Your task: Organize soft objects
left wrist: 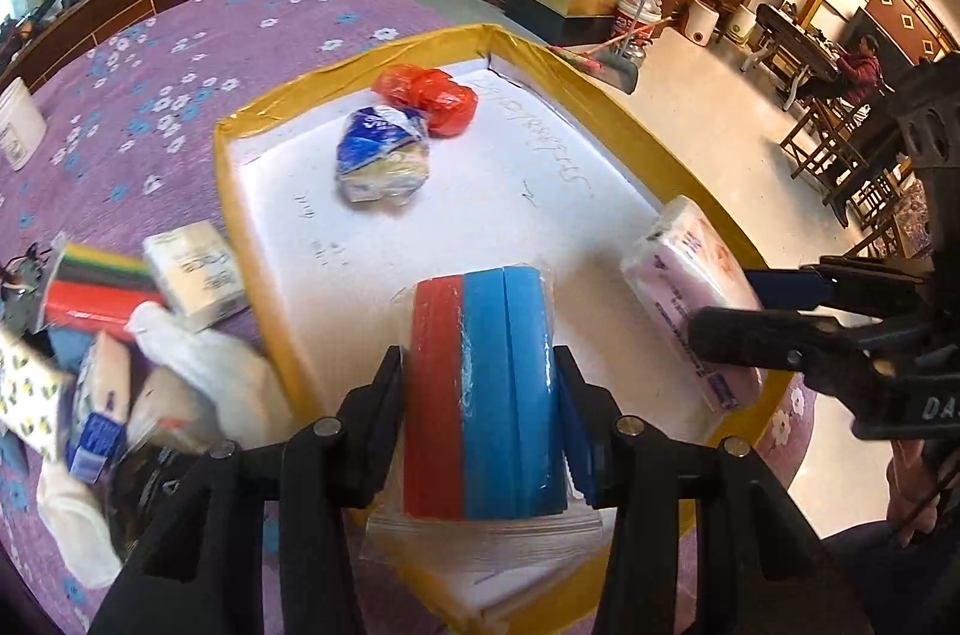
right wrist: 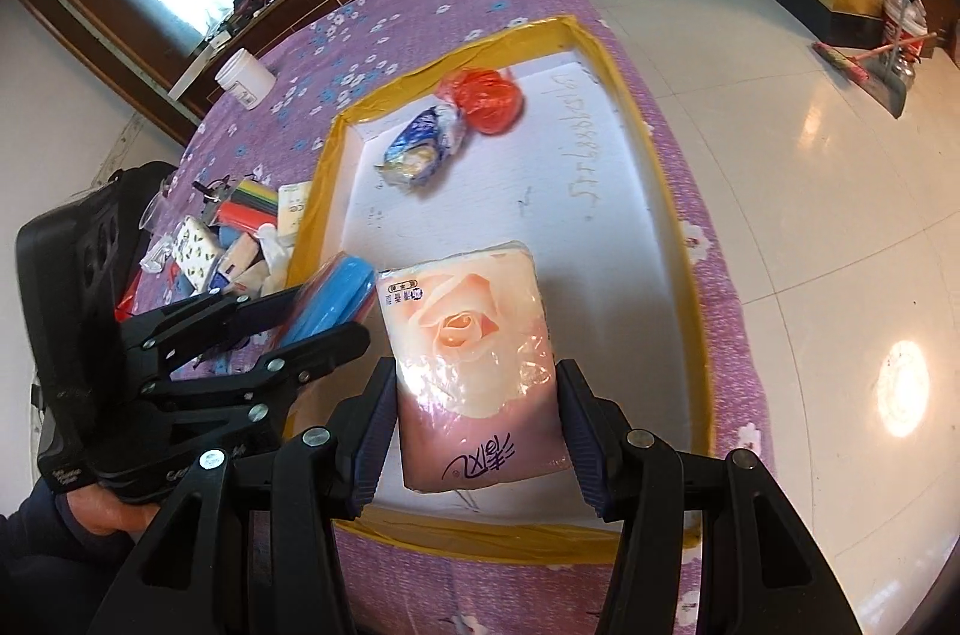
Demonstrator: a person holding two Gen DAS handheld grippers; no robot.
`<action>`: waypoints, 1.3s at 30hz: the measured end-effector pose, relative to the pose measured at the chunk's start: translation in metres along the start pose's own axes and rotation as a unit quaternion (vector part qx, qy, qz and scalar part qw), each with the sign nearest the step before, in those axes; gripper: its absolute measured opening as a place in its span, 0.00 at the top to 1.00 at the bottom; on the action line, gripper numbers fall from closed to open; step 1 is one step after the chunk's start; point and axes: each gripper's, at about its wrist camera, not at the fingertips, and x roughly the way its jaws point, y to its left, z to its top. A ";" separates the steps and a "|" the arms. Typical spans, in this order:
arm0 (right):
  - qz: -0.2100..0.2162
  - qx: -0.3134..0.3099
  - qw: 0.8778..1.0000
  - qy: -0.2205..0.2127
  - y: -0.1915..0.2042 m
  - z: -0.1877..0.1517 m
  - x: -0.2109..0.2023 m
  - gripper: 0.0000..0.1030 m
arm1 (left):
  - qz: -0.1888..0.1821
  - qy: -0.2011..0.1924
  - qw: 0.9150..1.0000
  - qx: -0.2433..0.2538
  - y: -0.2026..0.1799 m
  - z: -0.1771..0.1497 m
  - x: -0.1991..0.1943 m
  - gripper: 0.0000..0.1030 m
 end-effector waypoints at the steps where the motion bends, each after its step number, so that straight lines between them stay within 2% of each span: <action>1: -0.002 0.001 1.000 0.000 -0.002 0.000 -0.001 0.45 | 0.000 0.002 1.000 0.000 0.000 0.002 0.003 0.56; 16: -0.006 0.002 1.000 0.000 -0.013 0.006 -0.005 0.45 | 0.013 0.028 0.999 -0.016 0.007 0.017 0.046 0.56; 27: -0.006 0.002 1.000 0.005 -0.014 0.012 0.002 0.45 | 0.028 0.024 0.999 -0.016 0.013 0.029 0.054 0.56; 39: -0.038 -0.008 0.999 0.010 -0.012 0.041 0.024 0.45 | 0.036 0.027 0.999 -0.019 0.017 0.041 0.060 0.56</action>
